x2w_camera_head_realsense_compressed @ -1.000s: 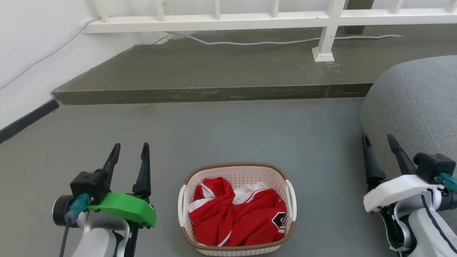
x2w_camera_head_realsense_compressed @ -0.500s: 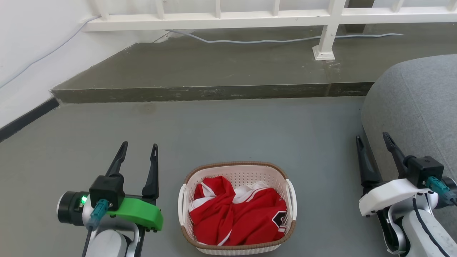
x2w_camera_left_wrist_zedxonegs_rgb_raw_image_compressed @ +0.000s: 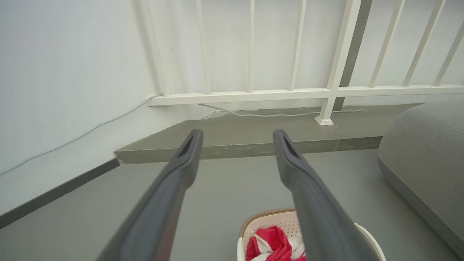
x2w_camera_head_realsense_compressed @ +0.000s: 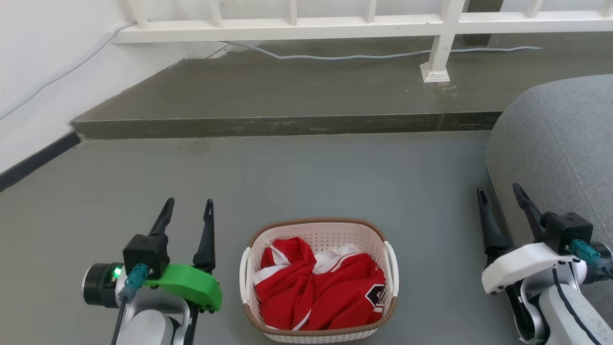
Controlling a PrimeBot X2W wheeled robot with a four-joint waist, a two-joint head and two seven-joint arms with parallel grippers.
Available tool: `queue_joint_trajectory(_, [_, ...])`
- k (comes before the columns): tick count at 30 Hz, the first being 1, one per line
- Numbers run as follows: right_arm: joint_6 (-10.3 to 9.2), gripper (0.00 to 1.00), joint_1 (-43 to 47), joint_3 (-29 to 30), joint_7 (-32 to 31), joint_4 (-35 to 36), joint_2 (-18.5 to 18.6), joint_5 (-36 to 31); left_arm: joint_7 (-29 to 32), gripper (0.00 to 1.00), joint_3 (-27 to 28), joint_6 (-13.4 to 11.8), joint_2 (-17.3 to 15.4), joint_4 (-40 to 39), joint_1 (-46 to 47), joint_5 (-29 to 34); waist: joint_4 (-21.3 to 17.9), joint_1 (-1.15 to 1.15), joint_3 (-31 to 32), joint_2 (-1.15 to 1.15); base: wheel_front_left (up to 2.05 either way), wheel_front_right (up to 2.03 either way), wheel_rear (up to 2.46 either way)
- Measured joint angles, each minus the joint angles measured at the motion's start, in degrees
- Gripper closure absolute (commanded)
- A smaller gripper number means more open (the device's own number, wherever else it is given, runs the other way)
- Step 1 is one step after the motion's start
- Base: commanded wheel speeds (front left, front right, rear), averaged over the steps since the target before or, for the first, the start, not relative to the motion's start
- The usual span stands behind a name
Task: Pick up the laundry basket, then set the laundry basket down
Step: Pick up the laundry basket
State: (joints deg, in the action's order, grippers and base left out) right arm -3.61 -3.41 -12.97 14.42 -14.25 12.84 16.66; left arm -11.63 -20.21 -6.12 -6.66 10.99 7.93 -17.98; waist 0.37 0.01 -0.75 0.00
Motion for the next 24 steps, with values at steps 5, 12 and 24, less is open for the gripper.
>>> queue_joint_trajectory(5, [0.08,0.0,0.0,0.2,0.0,-0.1,0.0,0.0,0.3,0.0,0.1,0.0,0.0,0.3,0.0,0.0,0.1,0.0,0.0,0.0,0.0,0.0,0.0])
queue_joint_trajectory(12, [0.16,0.0,-0.3,0.5,0.0,-0.3,0.0,0.0,0.5,0.0,0.2,0.0,0.0,0.5,0.0,0.0,0.2,0.0,-0.2,0.0,0.0,0.0,0.0])
queue_joint_trajectory(24, [0.74,0.0,-0.9,0.8,0.0,-0.3,-0.1,0.0,1.0,0.0,0.3,-0.1,0.0,-0.4,0.1,0.0,0.4,0.0,-2.3,0.0,0.0,0.0,0.0])
